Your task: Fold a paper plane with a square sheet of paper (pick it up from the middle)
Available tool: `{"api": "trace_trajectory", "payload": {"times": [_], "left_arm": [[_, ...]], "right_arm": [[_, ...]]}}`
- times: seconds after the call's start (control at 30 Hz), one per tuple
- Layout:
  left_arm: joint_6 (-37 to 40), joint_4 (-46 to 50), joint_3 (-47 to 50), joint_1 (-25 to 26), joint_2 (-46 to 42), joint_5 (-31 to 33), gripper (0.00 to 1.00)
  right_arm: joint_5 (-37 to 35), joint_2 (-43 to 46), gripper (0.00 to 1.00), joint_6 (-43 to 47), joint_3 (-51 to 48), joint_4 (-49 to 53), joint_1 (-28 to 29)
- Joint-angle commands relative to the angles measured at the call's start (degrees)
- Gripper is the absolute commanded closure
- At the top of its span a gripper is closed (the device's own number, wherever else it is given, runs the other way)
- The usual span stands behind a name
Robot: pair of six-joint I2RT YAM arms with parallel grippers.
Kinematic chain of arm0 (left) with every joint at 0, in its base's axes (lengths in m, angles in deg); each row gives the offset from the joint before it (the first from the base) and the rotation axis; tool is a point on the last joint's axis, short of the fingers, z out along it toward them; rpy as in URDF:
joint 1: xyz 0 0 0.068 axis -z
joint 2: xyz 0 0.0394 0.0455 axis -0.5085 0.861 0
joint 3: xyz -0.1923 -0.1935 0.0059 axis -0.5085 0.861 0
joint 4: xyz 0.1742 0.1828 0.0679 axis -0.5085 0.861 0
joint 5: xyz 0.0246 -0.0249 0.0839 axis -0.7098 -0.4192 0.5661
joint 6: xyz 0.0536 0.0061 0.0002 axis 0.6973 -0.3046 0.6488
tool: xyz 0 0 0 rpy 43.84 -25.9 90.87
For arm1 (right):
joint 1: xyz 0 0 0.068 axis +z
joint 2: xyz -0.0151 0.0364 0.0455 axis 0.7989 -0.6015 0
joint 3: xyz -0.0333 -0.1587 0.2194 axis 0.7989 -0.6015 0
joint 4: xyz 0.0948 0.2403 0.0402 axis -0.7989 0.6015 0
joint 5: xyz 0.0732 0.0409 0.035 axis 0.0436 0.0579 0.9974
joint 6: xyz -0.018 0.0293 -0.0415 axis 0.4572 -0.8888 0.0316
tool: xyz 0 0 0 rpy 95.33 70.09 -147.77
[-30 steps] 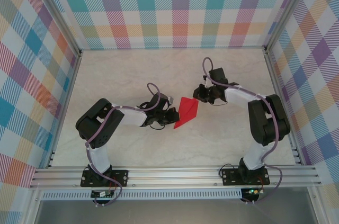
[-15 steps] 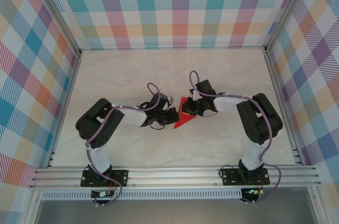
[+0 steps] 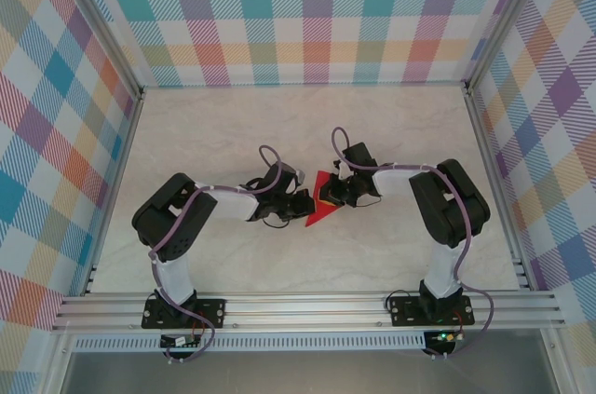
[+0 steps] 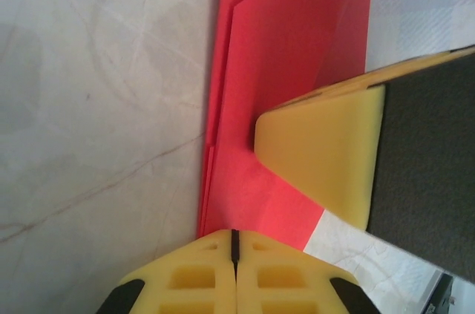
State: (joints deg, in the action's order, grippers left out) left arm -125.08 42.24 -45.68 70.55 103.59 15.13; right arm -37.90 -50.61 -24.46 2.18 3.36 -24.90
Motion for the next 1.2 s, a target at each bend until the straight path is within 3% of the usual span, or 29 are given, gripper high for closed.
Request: {"api": "trace_trajectory", "payload": {"times": [0.0,0.27,1.17], "left_arm": [[1.54,8.41,-0.60,0.27,-3.36,-3.36,0.90],[0.96,7.90,-1.72,0.44,-4.42,-6.04,0.81],[1.21,14.05,-1.81,1.16,-1.06,-3.17,0.84]], "right_arm": [[-3.58,-2.75,0.92,-0.65,-0.10,3.99,0.09],[-4.00,-3.39,0.93,-0.75,0.07,4.67,0.09],[-5.15,-4.88,0.93,-1.19,0.90,6.49,0.09]]}}
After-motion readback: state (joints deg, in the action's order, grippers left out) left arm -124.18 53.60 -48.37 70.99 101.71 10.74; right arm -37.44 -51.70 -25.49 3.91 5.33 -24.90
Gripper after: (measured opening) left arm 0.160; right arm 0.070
